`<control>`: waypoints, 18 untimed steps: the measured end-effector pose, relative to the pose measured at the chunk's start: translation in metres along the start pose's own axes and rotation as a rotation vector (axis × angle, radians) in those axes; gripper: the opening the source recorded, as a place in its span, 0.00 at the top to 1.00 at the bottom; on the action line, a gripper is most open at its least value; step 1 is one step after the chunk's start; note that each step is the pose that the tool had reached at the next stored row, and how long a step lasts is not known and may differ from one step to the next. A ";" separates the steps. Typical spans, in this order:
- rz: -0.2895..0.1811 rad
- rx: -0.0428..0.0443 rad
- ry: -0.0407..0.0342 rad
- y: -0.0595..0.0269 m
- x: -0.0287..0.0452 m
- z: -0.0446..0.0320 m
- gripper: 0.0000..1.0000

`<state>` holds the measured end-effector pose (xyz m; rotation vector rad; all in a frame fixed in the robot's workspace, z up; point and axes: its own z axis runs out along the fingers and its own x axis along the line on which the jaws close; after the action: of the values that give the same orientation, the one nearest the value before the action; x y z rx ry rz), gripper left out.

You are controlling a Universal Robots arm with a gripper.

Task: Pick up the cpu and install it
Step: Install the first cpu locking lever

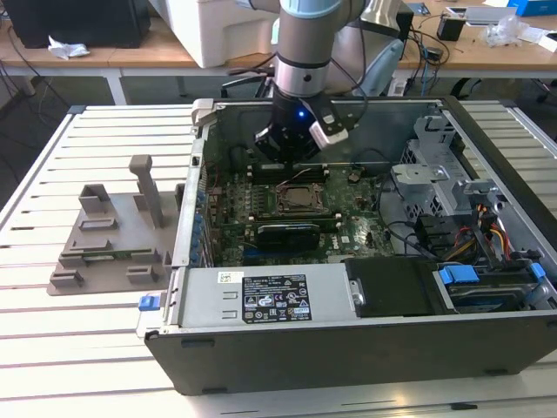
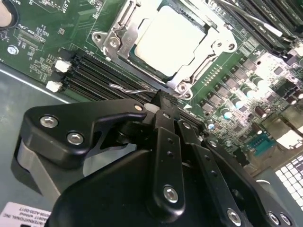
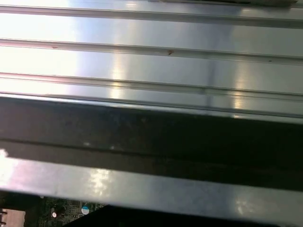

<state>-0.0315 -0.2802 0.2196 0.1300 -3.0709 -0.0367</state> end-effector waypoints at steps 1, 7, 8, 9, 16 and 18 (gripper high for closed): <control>0.000 -0.0001 0.0001 0.0001 -0.0011 0.0003 0.89; 0.000 -0.0002 0.0029 -0.0012 -0.0172 0.0015 0.89; 0.000 0.0000 0.0035 -0.0014 -0.0196 0.0016 0.89; 0.001 -0.0004 0.0040 -0.0017 -0.0223 0.0018 0.89; 0.001 -0.0008 0.0087 -0.0028 -0.0351 0.0066 0.89; 0.003 -0.0010 0.0099 -0.0032 -0.0379 0.0097 0.89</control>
<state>0.0058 -0.2799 0.2074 0.1253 -3.0611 -0.0373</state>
